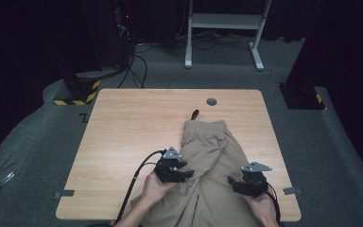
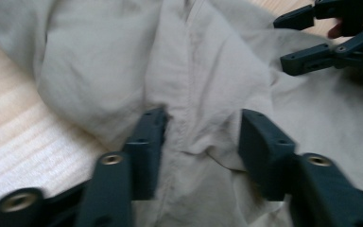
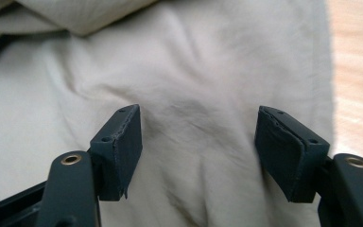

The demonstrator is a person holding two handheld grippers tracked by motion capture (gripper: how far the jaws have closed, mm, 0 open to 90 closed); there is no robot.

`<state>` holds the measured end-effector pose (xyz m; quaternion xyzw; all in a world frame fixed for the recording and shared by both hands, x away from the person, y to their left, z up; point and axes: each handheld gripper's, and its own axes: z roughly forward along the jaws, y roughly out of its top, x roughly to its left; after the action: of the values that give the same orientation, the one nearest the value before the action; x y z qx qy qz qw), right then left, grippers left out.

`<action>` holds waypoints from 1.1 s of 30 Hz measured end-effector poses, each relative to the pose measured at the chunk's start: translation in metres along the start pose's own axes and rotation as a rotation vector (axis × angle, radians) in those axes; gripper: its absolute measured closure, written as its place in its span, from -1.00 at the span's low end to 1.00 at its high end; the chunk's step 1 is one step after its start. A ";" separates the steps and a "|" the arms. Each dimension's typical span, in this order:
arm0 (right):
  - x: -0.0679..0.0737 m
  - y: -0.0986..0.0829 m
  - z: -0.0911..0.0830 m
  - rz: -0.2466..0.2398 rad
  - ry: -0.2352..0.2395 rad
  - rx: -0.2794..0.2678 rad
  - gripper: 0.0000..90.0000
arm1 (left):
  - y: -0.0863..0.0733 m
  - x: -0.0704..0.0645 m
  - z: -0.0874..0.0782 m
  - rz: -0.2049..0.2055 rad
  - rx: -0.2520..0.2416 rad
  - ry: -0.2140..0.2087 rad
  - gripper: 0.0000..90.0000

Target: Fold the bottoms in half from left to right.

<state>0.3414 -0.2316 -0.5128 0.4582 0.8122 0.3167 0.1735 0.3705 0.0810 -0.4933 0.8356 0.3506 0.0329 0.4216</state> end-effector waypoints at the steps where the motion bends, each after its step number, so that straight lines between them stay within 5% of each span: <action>1: 0.003 0.000 0.003 -0.023 -0.013 0.003 -0.25 | 0.000 -0.001 0.005 -0.014 0.025 0.011 0.37; 6: 0.005 0.008 0.009 -0.026 -0.014 0.016 -0.18 | -0.001 -0.007 0.019 0.033 0.085 0.102 0.69; 11: 0.009 0.014 0.016 -0.038 -0.005 0.005 -0.18 | 0.001 0.002 0.025 -0.010 0.105 0.093 0.82; 16: 0.013 0.022 0.024 -0.043 -0.001 0.002 -0.17 | 0.005 0.006 0.025 0.000 0.126 0.120 0.87; 33: 0.042 0.072 0.071 -0.052 0.011 -0.003 -0.17 | 0.020 0.061 0.014 -0.050 0.164 0.254 0.90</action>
<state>0.4064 -0.1432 -0.5164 0.4351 0.8243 0.3157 0.1778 0.4321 0.1011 -0.5021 0.8474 0.4234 0.0991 0.3048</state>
